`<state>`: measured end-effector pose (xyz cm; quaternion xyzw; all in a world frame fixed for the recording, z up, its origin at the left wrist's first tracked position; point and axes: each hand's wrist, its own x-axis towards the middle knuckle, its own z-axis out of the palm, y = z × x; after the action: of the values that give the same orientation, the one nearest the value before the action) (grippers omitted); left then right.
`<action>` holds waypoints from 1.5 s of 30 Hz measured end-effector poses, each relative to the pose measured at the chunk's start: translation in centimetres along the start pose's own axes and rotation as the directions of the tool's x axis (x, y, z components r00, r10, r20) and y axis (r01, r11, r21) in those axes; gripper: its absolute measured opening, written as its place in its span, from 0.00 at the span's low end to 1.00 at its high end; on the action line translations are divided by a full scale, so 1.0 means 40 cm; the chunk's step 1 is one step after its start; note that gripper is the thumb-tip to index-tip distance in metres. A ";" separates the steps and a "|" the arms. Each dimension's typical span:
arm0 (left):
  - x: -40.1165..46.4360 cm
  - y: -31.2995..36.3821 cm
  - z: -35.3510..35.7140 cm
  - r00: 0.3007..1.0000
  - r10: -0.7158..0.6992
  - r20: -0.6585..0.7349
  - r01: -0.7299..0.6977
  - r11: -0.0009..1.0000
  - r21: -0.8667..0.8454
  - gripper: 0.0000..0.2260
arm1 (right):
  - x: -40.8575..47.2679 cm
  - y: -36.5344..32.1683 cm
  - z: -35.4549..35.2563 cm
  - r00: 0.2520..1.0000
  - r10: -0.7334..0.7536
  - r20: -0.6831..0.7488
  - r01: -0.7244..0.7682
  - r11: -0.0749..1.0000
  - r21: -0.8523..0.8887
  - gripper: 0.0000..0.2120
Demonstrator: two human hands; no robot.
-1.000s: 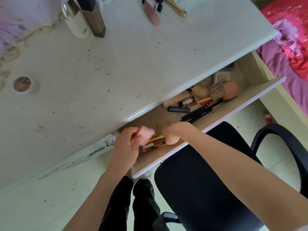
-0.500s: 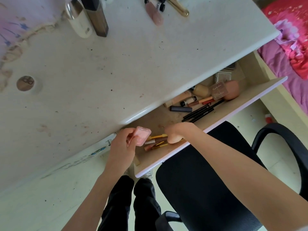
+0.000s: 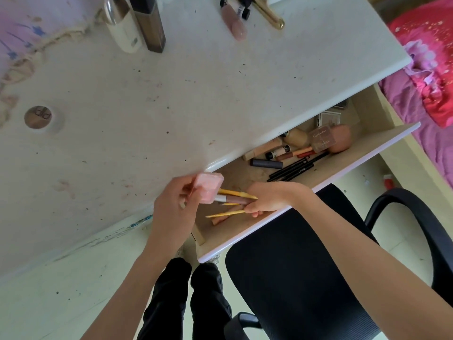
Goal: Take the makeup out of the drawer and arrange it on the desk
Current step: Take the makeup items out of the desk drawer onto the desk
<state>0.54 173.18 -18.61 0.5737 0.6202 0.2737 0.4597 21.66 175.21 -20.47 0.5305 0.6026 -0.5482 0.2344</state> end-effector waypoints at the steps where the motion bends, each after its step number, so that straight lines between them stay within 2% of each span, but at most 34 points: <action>1: 0.009 0.012 -0.007 0.999 0.000 -0.033 -0.001 1.000 -0.027 0.08 | -0.017 -0.001 -0.009 0.999 -0.033 -0.009 0.034 0.998 0.053 0.10; 5: 0.063 0.053 -0.038 0.981 -0.021 -0.192 -0.001 0.994 -0.113 0.06 | -0.084 0.000 -0.054 0.990 -0.119 -0.081 0.134 0.967 0.218 0.08; 9: 0.134 0.076 -0.044 0.968 -0.119 -0.220 0.072 0.975 -0.210 0.08 | -0.130 0.003 -0.112 0.965 -0.144 -0.221 0.219 0.904 0.366 0.08; 12: 0.187 0.084 -0.027 0.969 -0.088 -0.230 0.064 0.992 -0.111 0.08 | -0.121 -0.011 -0.182 0.894 -0.035 -0.446 0.306 0.776 0.552 0.08; 14: 0.224 0.089 -0.014 0.967 -0.034 -0.254 0.040 0.999 0.019 0.09 | -0.092 -0.025 -0.248 0.805 0.107 -0.584 0.315 0.757 0.572 0.06; 16: 0.264 0.090 -0.004 0.961 0.016 -0.274 0.025 0.989 0.148 0.10 | -0.052 -0.041 -0.320 0.701 0.208 -0.682 0.258 0.818 0.514 0.04; 18: 0.301 0.083 0.002 0.953 0.055 -0.296 0.021 0.969 0.247 0.12 | -0.007 -0.056 -0.385 0.613 0.239 -0.753 0.116 0.915 0.385 0.07; 20: 0.327 0.072 0.002 0.940 0.106 -0.324 0.001 0.949 0.315 0.13 | 0.035 -0.073 -0.436 0.564 0.230 -0.793 -0.040 0.967 0.252 0.09; 21: 0.335 0.065 0.003 0.931 0.148 -0.335 -0.024 0.937 0.347 0.13 | 0.056 -0.080 -0.454 0.548 0.216 -0.808 -0.071 0.975 0.212 0.07; 24: 0.345 0.048 0.005 0.911 0.232 -0.342 -0.075 0.907 0.415 0.14 | 0.107 -0.098 -0.493 0.488 0.192 -0.851 -0.076 0.981 0.177 0.08; 28: 0.352 0.043 0.005 0.906 0.210 -0.367 -0.061 0.923 0.379 0.14 | 0.139 -0.123 -0.527 0.354 0.174 -0.919 -0.089 0.984 0.152 0.18; 31: 0.351 0.046 0.002 0.905 0.211 -0.368 -0.064 0.925 0.374 0.13 | 0.147 -0.134 -0.531 0.275 0.189 -0.943 -0.201 0.970 0.136 0.18; 36: 0.347 0.052 -0.002 0.903 0.253 -0.346 -0.075 0.888 0.453 0.11 | 0.139 -0.150 -0.455 0.159 0.095 -0.983 -0.168 0.983 0.068 0.21; 39: 0.345 0.054 -0.006 0.911 0.243 -0.333 -0.061 0.878 0.475 0.09 | 0.140 -0.175 -0.367 0.178 -0.022 -0.984 -0.130 0.990 -0.046 0.20; 42: 0.339 0.056 -0.013 0.920 0.228 -0.320 -0.080 0.906 0.415 0.08 | 0.149 -0.211 -0.247 0.301 -0.066 -0.951 -0.085 0.992 -0.095 0.20; 45: 0.323 0.047 -0.041 0.925 0.226 -0.305 -0.098 0.919 0.383 0.08 | 0.161 -0.241 -0.143 0.402 -0.087 -0.911 -0.136 0.979 -0.154 0.23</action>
<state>1.00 186.28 -19.59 0.6416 0.6799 0.2887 0.2068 12.63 184.45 -20.41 0.7254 0.6770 -0.1007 -0.0724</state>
